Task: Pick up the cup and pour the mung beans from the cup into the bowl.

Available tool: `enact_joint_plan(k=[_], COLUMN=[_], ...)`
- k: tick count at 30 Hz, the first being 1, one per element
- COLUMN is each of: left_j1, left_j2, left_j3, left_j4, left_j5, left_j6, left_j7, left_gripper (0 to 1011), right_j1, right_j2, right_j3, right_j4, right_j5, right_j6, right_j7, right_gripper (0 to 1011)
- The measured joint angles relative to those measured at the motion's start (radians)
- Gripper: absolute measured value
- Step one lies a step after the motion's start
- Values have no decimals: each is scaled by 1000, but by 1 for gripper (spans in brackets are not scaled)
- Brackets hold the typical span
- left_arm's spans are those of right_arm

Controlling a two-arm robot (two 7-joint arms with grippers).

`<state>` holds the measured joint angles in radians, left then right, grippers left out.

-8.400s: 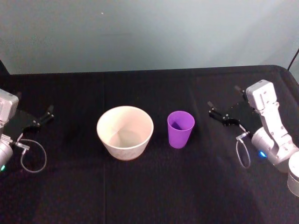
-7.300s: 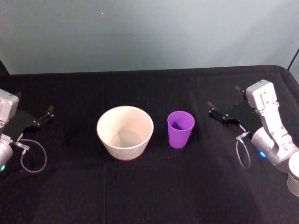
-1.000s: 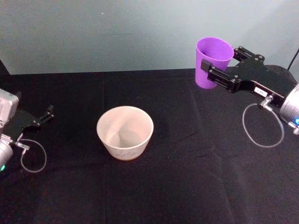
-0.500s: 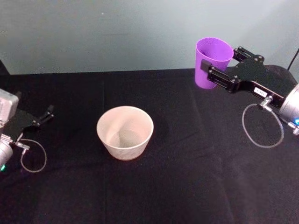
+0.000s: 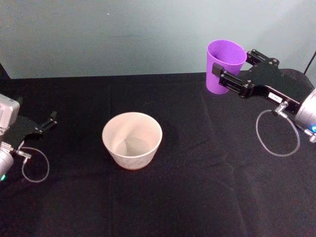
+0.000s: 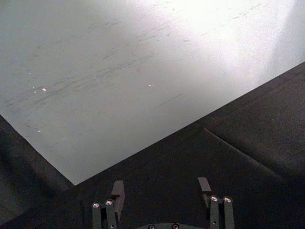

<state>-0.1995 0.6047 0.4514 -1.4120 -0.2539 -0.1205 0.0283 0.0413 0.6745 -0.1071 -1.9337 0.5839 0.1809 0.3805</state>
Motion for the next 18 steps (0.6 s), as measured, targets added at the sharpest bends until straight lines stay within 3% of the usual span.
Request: enact_joint_plan(k=[18], left_j1=[0], left_j2=[0], left_j3=[0], left_j4=[0], left_j5=[0], left_j6=[0], left_j7=[0], left_gripper=[1000], right_j1=[0], right_j2=[0], right_j3=[0], right_j4=[0], right_j5=[0], right_j6=[0], right_j7=[0], right_gripper=[720])
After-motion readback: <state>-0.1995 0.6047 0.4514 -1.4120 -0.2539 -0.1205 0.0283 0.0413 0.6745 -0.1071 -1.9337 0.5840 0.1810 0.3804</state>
